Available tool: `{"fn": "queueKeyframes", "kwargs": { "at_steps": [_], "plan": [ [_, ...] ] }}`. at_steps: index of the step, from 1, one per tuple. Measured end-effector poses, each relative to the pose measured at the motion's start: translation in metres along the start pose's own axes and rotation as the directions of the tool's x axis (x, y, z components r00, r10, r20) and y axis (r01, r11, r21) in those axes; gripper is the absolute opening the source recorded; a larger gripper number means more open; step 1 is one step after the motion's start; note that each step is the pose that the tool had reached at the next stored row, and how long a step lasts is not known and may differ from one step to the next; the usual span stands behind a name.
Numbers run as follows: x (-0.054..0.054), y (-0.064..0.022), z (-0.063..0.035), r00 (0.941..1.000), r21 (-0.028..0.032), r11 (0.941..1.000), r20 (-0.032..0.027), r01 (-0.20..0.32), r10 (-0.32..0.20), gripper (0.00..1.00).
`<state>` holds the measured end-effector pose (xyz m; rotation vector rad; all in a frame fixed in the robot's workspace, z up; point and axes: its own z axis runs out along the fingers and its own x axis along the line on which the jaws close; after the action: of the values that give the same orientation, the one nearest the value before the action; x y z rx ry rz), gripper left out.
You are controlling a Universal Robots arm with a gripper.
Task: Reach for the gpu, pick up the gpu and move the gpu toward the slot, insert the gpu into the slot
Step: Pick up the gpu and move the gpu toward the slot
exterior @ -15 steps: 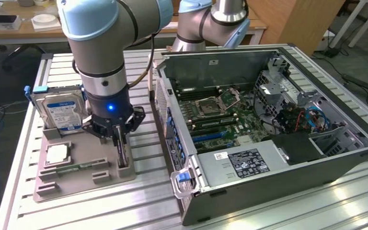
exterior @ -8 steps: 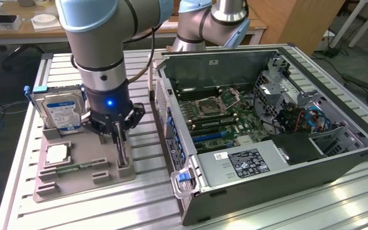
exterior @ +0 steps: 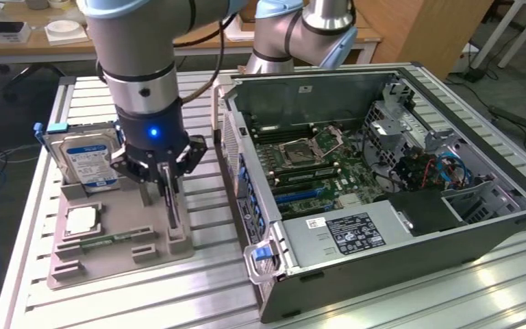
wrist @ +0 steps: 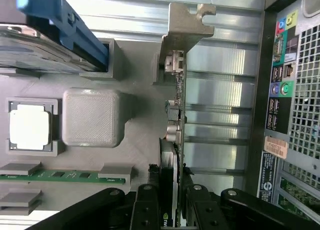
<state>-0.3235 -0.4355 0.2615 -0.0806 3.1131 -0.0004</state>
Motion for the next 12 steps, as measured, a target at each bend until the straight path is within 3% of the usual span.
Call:
{"fn": "queueKeyframes", "kwargs": {
  "at_steps": [12],
  "plan": [
    [-0.001,0.0000,-0.0502,1.0000,0.0000,1.0000,0.0000,0.000,0.000,0.27]
  ]
}}
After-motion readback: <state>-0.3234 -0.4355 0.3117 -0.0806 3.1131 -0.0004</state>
